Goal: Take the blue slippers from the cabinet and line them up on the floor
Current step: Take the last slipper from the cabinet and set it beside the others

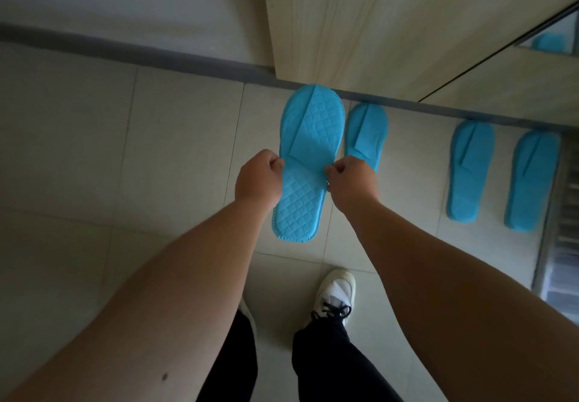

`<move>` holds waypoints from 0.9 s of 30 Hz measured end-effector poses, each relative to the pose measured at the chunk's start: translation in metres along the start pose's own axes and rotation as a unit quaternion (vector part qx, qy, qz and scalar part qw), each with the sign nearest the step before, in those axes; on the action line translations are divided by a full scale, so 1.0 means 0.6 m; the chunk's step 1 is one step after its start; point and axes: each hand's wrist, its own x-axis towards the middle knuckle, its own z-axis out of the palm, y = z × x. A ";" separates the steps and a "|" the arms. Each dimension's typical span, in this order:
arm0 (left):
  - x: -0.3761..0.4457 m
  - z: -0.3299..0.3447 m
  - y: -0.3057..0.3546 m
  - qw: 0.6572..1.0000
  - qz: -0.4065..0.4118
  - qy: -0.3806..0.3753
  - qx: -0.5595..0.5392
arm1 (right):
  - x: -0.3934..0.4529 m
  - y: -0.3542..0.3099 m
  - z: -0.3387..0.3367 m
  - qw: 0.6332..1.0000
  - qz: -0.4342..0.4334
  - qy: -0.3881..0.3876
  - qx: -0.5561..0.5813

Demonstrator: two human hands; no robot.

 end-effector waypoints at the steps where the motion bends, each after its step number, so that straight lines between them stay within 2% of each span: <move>1: 0.019 0.009 -0.011 1.000 0.003 -0.002 0.001 | 0.017 0.001 0.014 1.000 0.001 0.001 -0.002; 13: 0.271 0.143 -0.134 0.999 0.040 -0.010 0.032 | 0.257 0.036 0.186 0.999 0.014 0.036 0.002; 19: 0.307 0.176 -0.152 0.997 0.043 -0.034 0.058 | 0.298 0.050 0.206 0.999 0.025 0.035 -0.009; 27: 0.326 0.179 -0.152 0.995 0.053 -0.021 0.078 | 0.318 0.048 0.218 0.998 0.030 0.048 0.007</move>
